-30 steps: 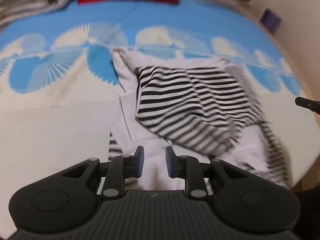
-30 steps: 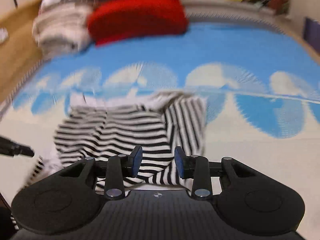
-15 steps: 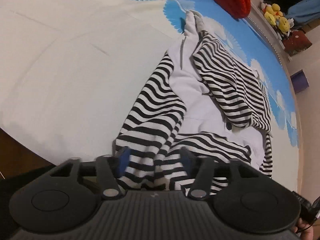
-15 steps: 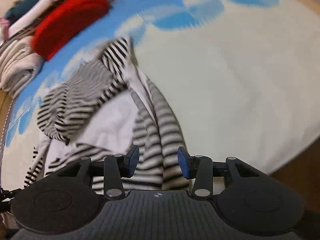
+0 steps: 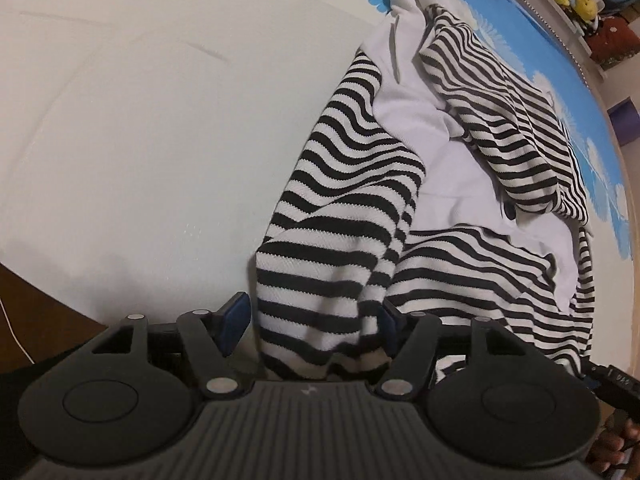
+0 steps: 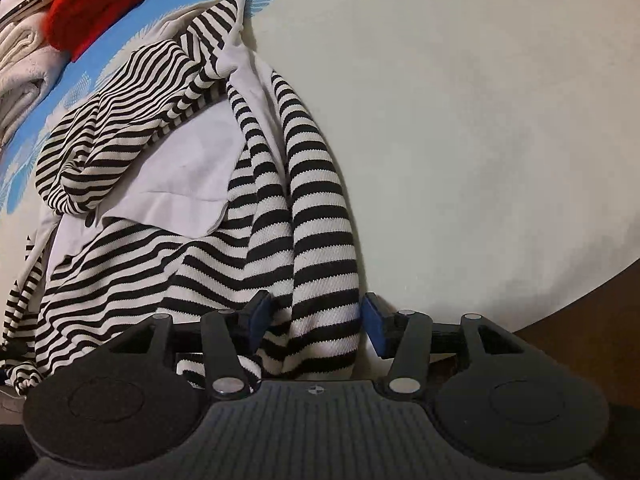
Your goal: Fold small clothes
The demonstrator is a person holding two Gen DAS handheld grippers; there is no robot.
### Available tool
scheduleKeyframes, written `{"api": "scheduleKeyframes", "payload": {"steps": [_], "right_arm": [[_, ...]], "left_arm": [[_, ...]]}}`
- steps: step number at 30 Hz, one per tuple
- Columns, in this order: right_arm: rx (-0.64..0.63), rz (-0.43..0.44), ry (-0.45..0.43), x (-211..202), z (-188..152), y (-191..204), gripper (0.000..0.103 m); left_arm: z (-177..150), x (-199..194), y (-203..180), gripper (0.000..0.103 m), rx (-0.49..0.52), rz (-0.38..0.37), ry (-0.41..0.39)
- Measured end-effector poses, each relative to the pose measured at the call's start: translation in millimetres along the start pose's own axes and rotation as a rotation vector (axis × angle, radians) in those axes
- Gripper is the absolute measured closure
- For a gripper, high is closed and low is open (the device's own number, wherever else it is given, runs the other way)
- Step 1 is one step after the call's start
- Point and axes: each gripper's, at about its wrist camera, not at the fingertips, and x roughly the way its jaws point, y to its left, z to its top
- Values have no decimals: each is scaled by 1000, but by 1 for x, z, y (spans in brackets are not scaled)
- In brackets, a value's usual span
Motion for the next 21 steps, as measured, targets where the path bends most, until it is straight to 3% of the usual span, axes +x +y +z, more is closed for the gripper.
{"api": "scheduleKeyframes", "payload": {"steps": [3,5,7,8,11,13,17,19,21], "right_arm": [[0,6,1,0,-1,-1,51],[-14,14,-2,1,-2,1,51],[-27,31,-5,1,-3,4,68],[-27,61,-4,0,-2,6,92],[14,107,-79,-17,3,1,97],[87,124,-107,-25,6,-11,97],[121,60,-37,-11,1,-18,94],[102,69,-7,-6,0,-13,87],[75,60,-3,-4,-1,-8,70]], "left_arm": [[-2,0,-3,63,34,14,-26],[-5,1,-7,89,47,-4,-23],[-8,-2,-15,94,84,-1,-43],[-10,-5,-18,95,101,6,-60],[-14,-21,-15,95,66,-14,-117],[-16,-29,-11,95,43,-29,-139],[-14,-18,-6,87,31,-25,-82],[-13,-9,-3,75,4,-34,-31],[-14,-7,-2,68,4,-42,-12]]}}
